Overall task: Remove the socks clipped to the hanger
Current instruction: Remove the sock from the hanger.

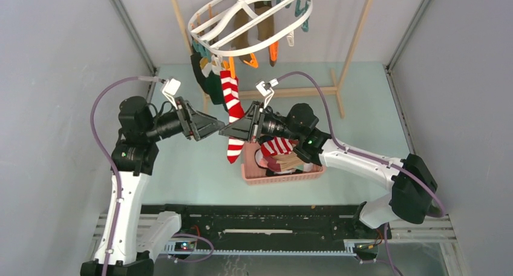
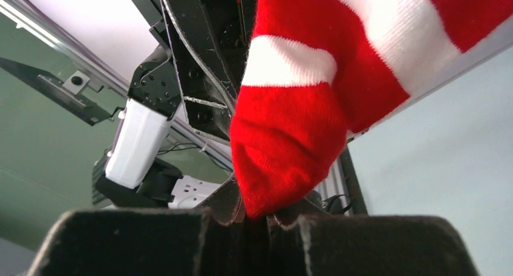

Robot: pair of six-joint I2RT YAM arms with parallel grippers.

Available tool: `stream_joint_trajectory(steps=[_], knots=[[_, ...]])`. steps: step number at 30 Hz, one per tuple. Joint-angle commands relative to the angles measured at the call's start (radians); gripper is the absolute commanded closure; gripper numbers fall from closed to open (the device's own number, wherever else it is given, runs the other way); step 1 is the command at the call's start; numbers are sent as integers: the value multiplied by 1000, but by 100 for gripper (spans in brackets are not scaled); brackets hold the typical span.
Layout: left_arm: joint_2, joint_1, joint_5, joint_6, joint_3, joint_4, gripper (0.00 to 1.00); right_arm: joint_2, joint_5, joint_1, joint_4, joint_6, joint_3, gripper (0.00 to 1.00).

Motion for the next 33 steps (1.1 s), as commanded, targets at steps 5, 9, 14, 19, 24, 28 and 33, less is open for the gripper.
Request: stream_joint_trajectory(steps=[5, 9, 14, 19, 24, 28, 33], knots=[[-49, -72, 230, 91, -89, -87, 30, -27, 65, 8, 122, 80, 7, 84], [-57, -72, 246, 166, -60, -175, 25, -48, 102, 4, 109, 69, -8, 83], [-31, -69, 183, 321, 72, -340, 1, -83, 130, -7, 74, 51, -30, 83], [-38, -67, 170, 291, 94, -312, 0, -124, 195, -6, 32, 26, -43, 82], [-65, -65, 157, 309, 119, -335, 0, -150, 240, -15, -5, 17, -42, 80], [-73, -61, 121, 314, 188, -351, 0, -170, 282, -20, -58, 6, -42, 80], [-87, -58, 77, 315, 209, -353, 0, -180, 315, -30, -70, 13, -42, 79]])
